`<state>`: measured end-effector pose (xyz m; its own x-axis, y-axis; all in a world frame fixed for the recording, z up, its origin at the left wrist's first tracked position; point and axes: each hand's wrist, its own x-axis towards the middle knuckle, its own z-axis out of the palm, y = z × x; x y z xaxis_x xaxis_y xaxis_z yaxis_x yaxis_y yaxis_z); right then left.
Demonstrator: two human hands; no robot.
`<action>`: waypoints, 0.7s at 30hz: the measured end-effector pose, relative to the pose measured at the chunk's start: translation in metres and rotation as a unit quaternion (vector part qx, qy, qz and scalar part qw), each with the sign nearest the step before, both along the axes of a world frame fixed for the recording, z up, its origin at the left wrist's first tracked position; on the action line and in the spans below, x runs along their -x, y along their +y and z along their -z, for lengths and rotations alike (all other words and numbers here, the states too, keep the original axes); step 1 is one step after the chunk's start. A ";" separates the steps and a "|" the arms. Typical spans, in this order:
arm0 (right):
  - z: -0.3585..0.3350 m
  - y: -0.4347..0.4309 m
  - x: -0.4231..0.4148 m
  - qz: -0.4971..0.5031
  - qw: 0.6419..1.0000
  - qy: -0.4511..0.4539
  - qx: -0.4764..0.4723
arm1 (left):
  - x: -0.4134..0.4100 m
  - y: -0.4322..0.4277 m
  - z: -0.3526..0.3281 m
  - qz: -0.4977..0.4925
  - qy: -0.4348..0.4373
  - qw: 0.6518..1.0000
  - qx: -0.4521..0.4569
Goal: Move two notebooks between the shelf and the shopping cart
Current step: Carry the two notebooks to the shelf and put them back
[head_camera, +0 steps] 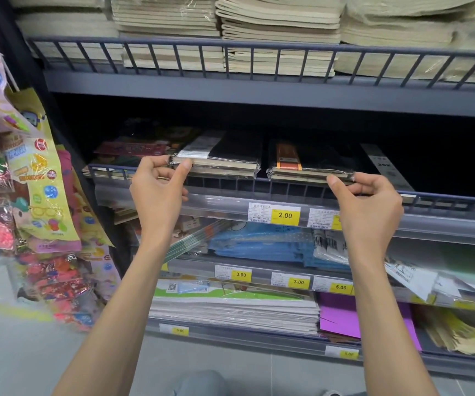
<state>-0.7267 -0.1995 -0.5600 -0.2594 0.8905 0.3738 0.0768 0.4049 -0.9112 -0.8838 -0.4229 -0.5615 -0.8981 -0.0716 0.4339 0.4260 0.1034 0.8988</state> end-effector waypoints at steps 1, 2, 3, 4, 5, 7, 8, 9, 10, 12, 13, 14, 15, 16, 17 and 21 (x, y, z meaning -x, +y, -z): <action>0.000 -0.001 0.000 0.001 1.000 -0.004 -0.002 | 0.000 0.000 0.000 0.000 0.001 1.000 0.002; -0.001 -0.001 0.000 0.002 1.000 -0.008 -0.004 | 0.000 0.000 0.000 -0.001 0.001 1.000 0.004; -0.002 -0.001 -0.001 0.003 1.000 -0.011 -0.007 | 0.000 0.000 0.000 -0.001 0.001 1.000 0.005; -0.002 -0.001 -0.001 0.005 1.000 -0.016 -0.009 | 0.000 -0.001 0.000 0.000 -0.001 1.000 0.005; -0.003 -0.001 -0.002 0.006 1.000 -0.023 -0.012 | 0.000 -0.001 0.000 0.002 -0.002 1.000 0.004; -0.004 -0.001 -0.003 0.009 0.999 -0.034 -0.018 | 0.000 -0.001 -0.001 0.003 -0.005 1.000 0.004; -0.004 -0.001 -0.003 0.011 0.999 -0.039 -0.022 | 0.000 -0.001 -0.001 0.003 -0.006 1.000 0.005; -0.004 -0.002 -0.003 0.012 0.999 -0.045 -0.026 | -0.001 -0.001 -0.001 0.004 -0.007 1.000 0.007; -0.004 -0.002 -0.003 0.014 0.998 -0.052 -0.030 | -0.001 -0.001 -0.001 0.005 -0.009 1.000 0.008; -0.005 -0.002 -0.003 0.020 0.997 -0.064 -0.035 | -0.001 -0.003 -0.003 0.011 -0.016 1.000 0.010; -0.006 -0.003 -0.003 0.022 0.997 -0.068 -0.036 | -0.001 -0.004 -0.004 0.015 -0.019 1.000 0.016; -0.006 -0.003 -0.004 0.023 0.996 -0.072 -0.036 | -0.001 -0.005 -0.005 0.019 -0.021 0.999 0.024; -0.007 -0.004 -0.004 0.023 0.996 -0.074 -0.036 | -0.001 -0.007 -0.007 0.023 -0.022 0.999 0.030; -0.007 -0.004 -0.004 0.022 0.996 -0.073 -0.035 | -0.001 -0.008 -0.009 0.026 -0.023 0.999 0.033; -0.009 -0.005 -0.004 0.022 0.997 -0.072 -0.033 | -0.001 -0.009 -0.011 0.028 -0.024 0.999 0.035; -0.009 -0.006 -0.004 0.023 0.996 -0.078 -0.029 | -0.001 -0.010 -0.011 0.029 -0.028 0.998 0.043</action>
<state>-0.7230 -0.2050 -0.5509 -0.2785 0.8807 0.3832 0.2349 0.4493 -0.8620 -0.8831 -0.4324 -0.5505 -0.9229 0.0153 0.3847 0.3821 0.1575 0.9106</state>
